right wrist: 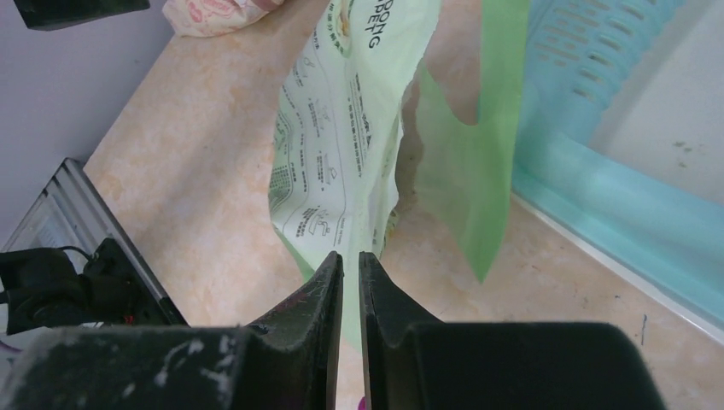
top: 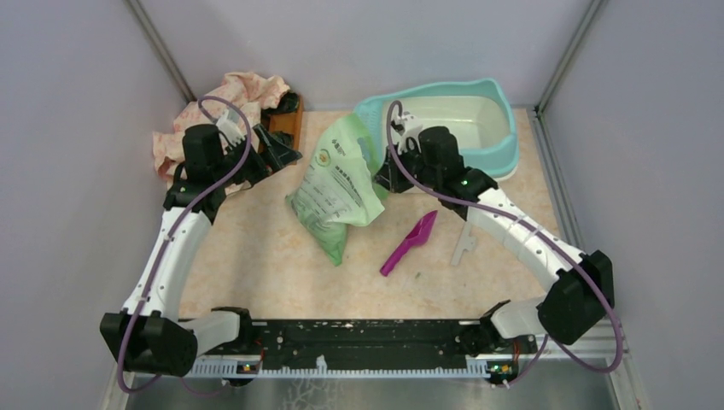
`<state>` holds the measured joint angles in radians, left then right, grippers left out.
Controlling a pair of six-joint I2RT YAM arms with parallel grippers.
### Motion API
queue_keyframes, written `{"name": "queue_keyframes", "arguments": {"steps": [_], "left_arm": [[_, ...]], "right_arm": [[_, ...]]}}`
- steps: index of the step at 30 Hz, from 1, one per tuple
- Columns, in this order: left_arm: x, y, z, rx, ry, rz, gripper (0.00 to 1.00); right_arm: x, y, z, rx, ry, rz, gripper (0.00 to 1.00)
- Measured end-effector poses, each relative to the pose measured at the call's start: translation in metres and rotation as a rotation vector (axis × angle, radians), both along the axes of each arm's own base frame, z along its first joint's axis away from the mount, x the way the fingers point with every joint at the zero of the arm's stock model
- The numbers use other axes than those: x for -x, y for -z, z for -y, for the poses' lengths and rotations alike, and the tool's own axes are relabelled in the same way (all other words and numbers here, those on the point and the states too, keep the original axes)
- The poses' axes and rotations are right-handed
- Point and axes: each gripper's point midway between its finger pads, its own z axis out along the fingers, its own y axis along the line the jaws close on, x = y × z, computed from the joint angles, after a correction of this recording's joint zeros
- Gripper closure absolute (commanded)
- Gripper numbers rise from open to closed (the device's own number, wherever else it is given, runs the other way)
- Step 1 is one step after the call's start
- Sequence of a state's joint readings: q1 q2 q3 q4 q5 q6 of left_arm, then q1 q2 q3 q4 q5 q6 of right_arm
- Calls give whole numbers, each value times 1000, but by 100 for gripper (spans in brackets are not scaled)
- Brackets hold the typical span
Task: Fill the litter box with clean litter
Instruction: Open the cat litter bag at the center of the board.
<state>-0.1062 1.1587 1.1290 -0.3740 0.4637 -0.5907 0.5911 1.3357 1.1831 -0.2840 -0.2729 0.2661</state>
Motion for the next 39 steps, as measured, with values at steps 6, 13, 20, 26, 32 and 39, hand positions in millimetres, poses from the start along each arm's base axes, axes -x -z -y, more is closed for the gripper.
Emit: {"name": "queue_keyframes", "arguments": {"steps": [6, 13, 20, 26, 32, 39], "left_arm": [[1, 6, 0, -3, -2, -13, 1], [1, 10, 0, -4, -3, -23, 1], [0, 14, 0, -6, -3, -27, 1], [-2, 14, 0, -6, -1, -25, 1], [-2, 15, 0, -7, -2, -27, 1], [-2, 15, 0, -8, -2, -26, 1]], "right_arm": [[2, 12, -11, -12, -53, -43, 88], [0, 23, -17, -10, -69, -75, 89], [-8, 22, -24, -14, -73, -73, 80], [-17, 5, -29, -31, -72, -40, 75], [-23, -5, -31, -33, -69, -13, 74], [-27, 1, -32, -18, -65, -20, 73]]}}
